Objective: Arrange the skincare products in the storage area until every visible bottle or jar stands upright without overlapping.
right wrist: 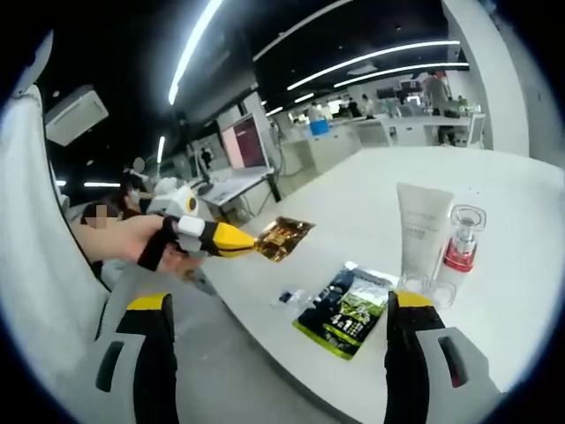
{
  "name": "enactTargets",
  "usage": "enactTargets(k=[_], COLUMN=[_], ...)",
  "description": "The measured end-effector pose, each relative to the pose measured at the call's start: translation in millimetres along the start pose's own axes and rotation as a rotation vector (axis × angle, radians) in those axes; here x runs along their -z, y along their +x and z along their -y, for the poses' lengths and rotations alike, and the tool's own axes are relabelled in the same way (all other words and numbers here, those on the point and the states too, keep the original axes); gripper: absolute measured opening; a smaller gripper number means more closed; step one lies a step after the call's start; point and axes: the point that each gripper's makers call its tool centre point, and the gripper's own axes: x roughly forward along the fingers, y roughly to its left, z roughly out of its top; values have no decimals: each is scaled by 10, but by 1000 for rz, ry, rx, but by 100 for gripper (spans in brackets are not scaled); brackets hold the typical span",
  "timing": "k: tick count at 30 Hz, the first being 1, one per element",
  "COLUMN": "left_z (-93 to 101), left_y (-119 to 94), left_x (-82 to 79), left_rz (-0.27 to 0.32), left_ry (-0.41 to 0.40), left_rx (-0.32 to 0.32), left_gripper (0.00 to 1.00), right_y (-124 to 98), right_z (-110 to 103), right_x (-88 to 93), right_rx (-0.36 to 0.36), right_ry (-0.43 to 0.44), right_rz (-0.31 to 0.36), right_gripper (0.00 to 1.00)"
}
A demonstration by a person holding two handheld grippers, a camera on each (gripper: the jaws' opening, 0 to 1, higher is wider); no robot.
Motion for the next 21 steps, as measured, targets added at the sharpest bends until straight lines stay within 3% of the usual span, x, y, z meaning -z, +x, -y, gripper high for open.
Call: enactTargets(k=[9,21], left_z=[-194,-493], left_y=[56,188], left_x=[-95,-173], left_rz=[10,-4], left_ry=[-11,-25], left_rx=[-43,-97], left_gripper=[0,0], right_y=[-29,9], right_z=[78,81], right_x=[14,95], right_rx=[32,40], right_ry=[23,-9], right_rz=[10,-32], right_gripper=[99,99])
